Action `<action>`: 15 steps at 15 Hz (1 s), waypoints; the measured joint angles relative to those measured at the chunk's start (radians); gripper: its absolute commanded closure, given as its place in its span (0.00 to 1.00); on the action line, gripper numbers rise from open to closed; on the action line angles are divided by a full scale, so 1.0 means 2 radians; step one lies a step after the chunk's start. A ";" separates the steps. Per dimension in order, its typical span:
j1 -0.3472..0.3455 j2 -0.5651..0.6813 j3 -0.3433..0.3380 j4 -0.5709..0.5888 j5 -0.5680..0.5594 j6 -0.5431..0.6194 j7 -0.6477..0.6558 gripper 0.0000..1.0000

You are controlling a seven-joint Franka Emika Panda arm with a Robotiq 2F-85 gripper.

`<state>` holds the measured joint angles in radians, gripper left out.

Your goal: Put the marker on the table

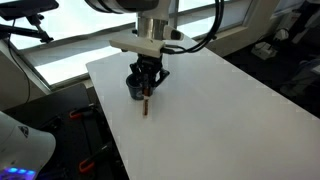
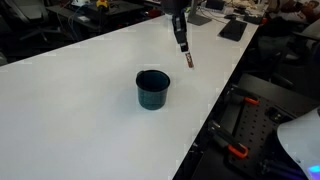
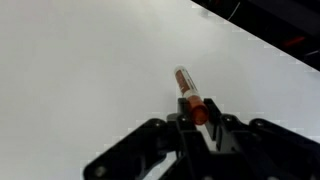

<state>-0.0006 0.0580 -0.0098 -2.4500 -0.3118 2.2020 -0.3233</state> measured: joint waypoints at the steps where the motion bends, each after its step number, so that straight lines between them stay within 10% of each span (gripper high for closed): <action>1: -0.004 0.014 -0.001 0.001 0.002 0.009 -0.013 0.95; 15: -0.050 0.217 0.022 0.132 0.087 -0.021 -0.180 0.95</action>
<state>-0.1008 0.4929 0.0334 -2.1854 -0.1378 2.1603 -0.6835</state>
